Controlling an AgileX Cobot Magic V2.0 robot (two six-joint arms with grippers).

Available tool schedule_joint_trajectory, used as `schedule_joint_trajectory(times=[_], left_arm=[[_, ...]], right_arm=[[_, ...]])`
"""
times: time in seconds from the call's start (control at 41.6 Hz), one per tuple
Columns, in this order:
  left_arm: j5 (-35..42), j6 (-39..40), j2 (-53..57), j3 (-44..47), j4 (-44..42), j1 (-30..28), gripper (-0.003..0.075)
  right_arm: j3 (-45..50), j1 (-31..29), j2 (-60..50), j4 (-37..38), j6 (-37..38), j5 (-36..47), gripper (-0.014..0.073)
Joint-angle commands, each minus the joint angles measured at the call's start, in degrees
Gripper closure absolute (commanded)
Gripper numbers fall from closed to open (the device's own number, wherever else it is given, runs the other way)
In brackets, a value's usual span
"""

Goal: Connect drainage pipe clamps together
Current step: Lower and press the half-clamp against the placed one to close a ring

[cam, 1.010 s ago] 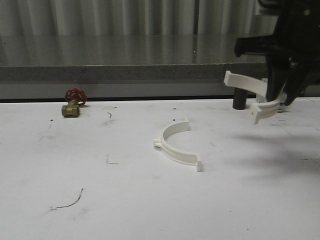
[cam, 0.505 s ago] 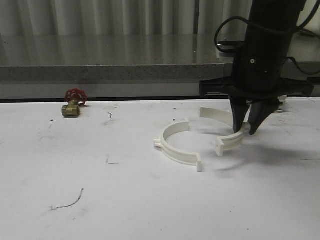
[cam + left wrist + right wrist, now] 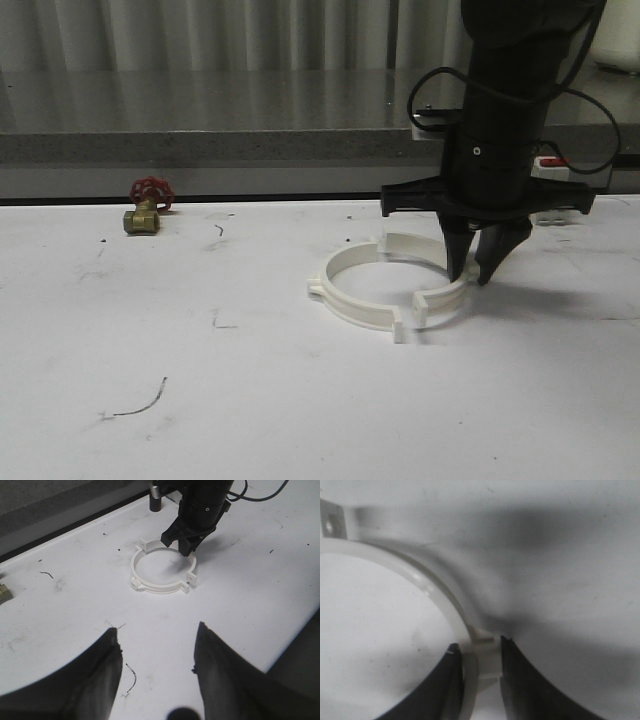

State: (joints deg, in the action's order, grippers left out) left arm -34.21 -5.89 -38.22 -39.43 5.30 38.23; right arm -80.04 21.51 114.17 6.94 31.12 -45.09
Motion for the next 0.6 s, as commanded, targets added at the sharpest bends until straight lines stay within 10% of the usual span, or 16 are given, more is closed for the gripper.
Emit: schedule_joint_trajectory(times=[0.0,0.577], left_arm=[[4.0,0.1,0.2,-1.4,0.7,-0.1,0.0386],[4.0,0.1,0.2,-1.4,0.7,-0.1,0.0386]], right_arm=[[-1.8,0.1,-2.3,0.0,0.7,1.8,0.0423],[-1.8,0.3,-0.5,-3.0,0.7,2.1,0.0423]])
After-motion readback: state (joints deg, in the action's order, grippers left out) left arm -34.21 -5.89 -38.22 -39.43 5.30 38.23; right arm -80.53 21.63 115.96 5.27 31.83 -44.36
